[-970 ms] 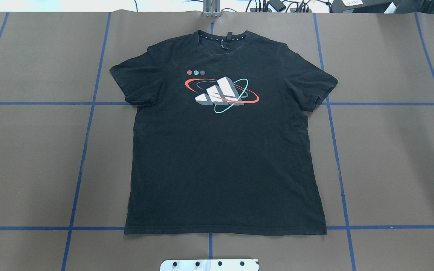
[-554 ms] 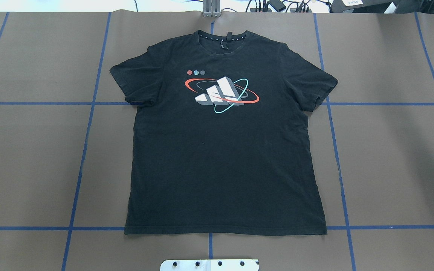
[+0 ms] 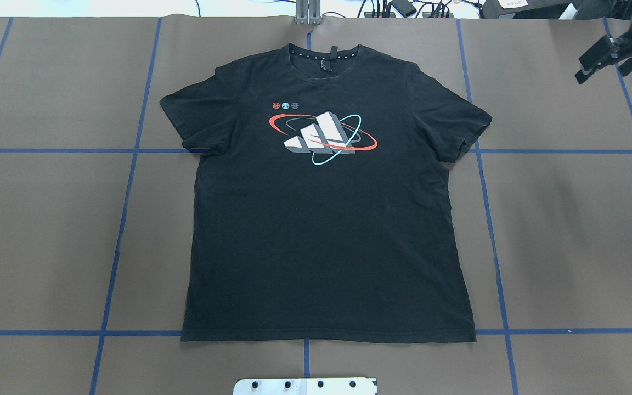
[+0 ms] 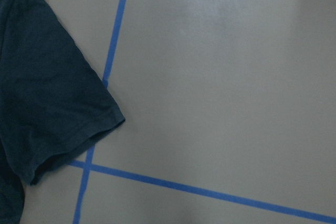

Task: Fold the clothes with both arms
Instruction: 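Move the right gripper toward the shirt's sleeve farthest from the robot, then grasp the sleeve with the right gripper and fold it inward across the shirt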

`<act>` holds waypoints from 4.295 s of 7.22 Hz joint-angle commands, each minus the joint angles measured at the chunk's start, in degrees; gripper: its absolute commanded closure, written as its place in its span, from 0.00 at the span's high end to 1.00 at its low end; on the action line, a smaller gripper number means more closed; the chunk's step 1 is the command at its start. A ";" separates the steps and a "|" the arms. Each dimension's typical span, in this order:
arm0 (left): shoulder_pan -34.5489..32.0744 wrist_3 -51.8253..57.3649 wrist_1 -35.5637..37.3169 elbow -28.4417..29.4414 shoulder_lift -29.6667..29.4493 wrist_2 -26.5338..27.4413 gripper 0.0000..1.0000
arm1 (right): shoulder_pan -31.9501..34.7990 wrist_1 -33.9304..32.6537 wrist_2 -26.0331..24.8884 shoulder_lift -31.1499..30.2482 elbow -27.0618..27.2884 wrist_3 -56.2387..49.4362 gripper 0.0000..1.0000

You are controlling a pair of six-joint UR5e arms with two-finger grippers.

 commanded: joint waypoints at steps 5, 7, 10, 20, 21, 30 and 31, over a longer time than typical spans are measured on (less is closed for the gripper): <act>3.04 -2.60 -3.82 3.82 -2.15 -1.13 1.00 | -11.84 44.36 -6.87 4.22 -22.76 32.09 0.98; 3.05 -2.60 -3.91 3.82 -2.15 -1.13 1.00 | -14.03 45.43 -9.67 4.13 -24.09 32.88 0.90; 3.05 -2.60 -3.91 3.82 -2.15 -1.13 1.00 | -16.32 45.44 -12.76 4.31 -24.18 32.80 0.76; 3.05 -2.51 -4.34 3.74 -1.62 -1.13 1.00 | -15.45 44.65 -12.24 5.96 -23.39 32.80 0.00; 3.05 -2.51 -4.34 3.82 -1.62 -1.13 1.00 | -15.62 40.29 -12.33 8.85 -23.39 32.88 0.00; 3.13 -2.51 -5.04 4.61 -1.54 -1.13 1.00 | -26.17 26.10 -22.96 29.09 -30.34 43.87 0.00; 3.13 -2.51 -5.31 4.62 -1.54 -1.13 1.00 | -26.26 26.10 -23.05 29.53 -30.51 43.87 0.00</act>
